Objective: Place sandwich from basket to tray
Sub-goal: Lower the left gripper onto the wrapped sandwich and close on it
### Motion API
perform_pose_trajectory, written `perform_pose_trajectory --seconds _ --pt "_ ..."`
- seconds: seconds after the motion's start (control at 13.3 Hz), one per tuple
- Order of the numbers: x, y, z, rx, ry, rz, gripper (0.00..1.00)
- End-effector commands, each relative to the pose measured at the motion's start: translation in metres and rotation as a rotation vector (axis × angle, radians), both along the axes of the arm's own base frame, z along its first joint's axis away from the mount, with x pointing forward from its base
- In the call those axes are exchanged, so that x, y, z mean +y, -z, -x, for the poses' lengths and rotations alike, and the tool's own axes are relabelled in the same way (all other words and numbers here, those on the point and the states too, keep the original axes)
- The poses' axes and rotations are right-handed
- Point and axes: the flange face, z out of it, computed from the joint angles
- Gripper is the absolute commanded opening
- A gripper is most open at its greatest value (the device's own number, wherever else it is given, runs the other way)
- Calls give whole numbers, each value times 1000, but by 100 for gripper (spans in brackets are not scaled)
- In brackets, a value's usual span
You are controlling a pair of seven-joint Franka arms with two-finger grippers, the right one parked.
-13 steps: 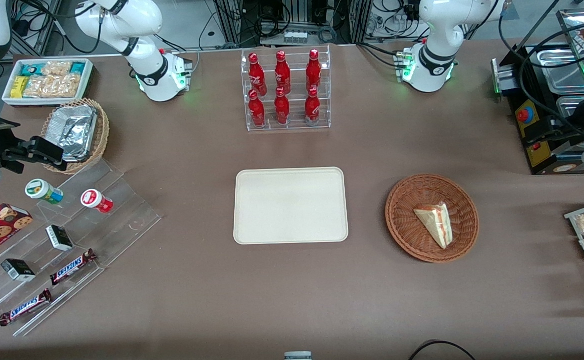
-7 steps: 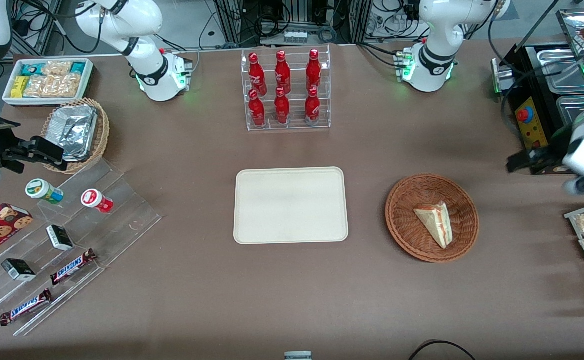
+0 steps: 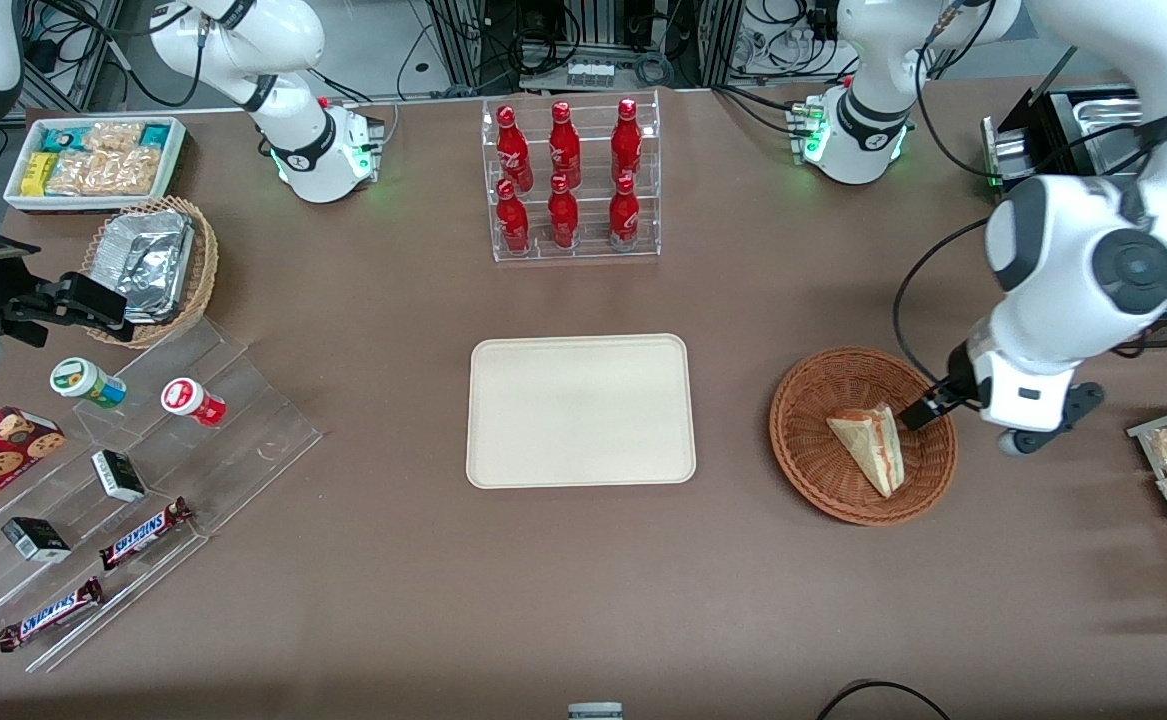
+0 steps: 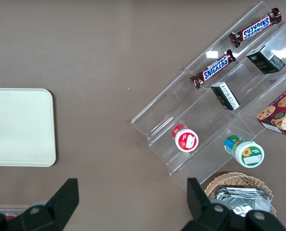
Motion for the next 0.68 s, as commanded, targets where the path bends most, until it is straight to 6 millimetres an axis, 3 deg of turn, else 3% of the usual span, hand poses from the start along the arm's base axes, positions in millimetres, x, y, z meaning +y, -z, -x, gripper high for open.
perform_pose_trajectory --seconds 0.0,0.3,0.6 --pt "-4 30 3 -22 -38 11 100" --pt "-3 62 14 -22 -32 8 100" --pt "-6 84 9 -66 -33 22 100"
